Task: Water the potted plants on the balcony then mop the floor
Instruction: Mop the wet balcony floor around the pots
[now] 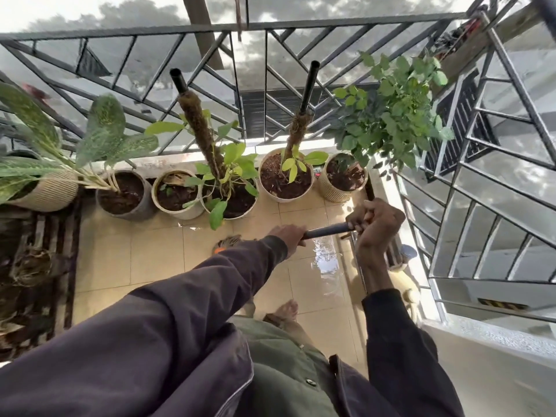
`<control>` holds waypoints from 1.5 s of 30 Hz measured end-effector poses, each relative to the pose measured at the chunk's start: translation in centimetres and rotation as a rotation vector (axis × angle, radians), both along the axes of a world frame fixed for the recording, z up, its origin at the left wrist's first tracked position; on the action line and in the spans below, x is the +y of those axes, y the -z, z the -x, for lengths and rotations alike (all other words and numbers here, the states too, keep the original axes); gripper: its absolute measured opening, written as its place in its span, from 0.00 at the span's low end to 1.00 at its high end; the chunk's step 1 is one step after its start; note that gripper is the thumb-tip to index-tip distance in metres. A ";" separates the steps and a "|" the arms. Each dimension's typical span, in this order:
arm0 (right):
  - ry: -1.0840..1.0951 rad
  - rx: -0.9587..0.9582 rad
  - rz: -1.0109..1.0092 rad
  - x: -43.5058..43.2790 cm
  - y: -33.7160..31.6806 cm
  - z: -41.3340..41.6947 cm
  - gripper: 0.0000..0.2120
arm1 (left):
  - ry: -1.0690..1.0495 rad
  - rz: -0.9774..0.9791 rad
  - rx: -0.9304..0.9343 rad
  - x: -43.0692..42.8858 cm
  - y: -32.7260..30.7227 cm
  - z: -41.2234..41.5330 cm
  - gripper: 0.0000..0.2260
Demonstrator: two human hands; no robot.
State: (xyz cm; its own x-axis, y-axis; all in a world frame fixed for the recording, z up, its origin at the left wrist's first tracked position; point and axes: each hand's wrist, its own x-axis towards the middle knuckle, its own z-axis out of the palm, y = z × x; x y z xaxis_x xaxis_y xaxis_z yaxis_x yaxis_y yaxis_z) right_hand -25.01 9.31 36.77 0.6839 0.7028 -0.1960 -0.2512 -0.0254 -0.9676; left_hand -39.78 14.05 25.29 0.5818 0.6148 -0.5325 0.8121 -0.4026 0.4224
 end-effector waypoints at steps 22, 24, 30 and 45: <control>0.036 -0.230 -0.495 4.7 -5.4 -0.1 0.16 | -0.074 -0.260 -0.385 5.3 -3.4 -4.7 0.15; 0.043 -0.244 -0.435 6.0 -3.3 0.5 0.17 | -0.120 -0.233 -0.325 6.5 -2.6 -4.5 0.16; -0.056 -0.270 -0.290 8.4 -0.5 1.1 0.21 | -0.305 -0.122 -0.372 8.7 -1.1 -3.4 0.16; 0.001 -0.282 -0.109 9.2 -3.2 1.6 0.21 | -0.287 -0.036 -0.325 7.1 -3.2 -1.9 0.08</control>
State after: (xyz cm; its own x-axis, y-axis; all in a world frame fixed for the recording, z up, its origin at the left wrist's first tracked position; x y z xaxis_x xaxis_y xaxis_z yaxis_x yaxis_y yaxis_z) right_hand -26.61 18.48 39.97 0.7016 0.7083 0.0782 0.0275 0.0827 -0.9962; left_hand -37.92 21.14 28.45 0.5188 0.7909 -0.3245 0.7200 -0.1996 0.6646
